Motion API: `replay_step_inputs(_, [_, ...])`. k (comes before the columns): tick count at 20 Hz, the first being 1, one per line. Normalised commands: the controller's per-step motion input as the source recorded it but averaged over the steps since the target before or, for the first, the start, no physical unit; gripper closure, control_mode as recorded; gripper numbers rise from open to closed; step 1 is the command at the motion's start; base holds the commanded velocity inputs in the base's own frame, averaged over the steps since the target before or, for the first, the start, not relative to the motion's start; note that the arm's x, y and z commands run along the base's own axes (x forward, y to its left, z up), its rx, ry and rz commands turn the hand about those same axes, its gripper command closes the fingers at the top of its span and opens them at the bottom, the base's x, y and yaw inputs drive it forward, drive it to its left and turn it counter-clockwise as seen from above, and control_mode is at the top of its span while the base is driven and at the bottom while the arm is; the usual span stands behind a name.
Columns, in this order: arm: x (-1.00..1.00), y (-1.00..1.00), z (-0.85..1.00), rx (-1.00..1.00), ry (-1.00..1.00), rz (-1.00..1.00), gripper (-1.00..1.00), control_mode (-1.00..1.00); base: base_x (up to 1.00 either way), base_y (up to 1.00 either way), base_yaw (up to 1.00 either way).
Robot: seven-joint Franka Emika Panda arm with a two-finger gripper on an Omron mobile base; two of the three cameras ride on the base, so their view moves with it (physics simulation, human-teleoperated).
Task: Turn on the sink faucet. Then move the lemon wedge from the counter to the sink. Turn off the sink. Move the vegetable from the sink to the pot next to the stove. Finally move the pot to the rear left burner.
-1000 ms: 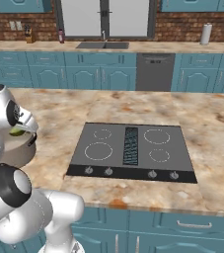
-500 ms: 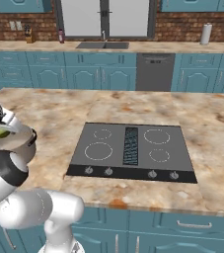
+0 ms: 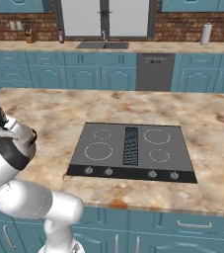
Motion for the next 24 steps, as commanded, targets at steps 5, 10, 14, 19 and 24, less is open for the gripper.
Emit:
replay_step_inputs(5, [0.02,0.00,-0.34,0.00,0.10,0.00,1.00,-1.00,0.00,0.00,0.00])
replay_step_inputs(10, [0.00,0.01,-0.22,0.03,0.08,0.00,1.00,-1.00,0.00,0.00,0.00])
replay_step_inputs(14, [0.00,0.00,-0.18,0.06,0.02,0.00,1.00,-1.00,0.00,0.00,0.00])
replay_step_inputs(19, [0.00,0.16,-0.09,0.05,-0.03,0.00,-1.00,-1.00,0.00,0.00,0.00])
replay_step_inputs(24, [0.00,0.02,0.00,0.06,-0.03,0.00,-1.00,-1.00,0.00,0.00,0.00])
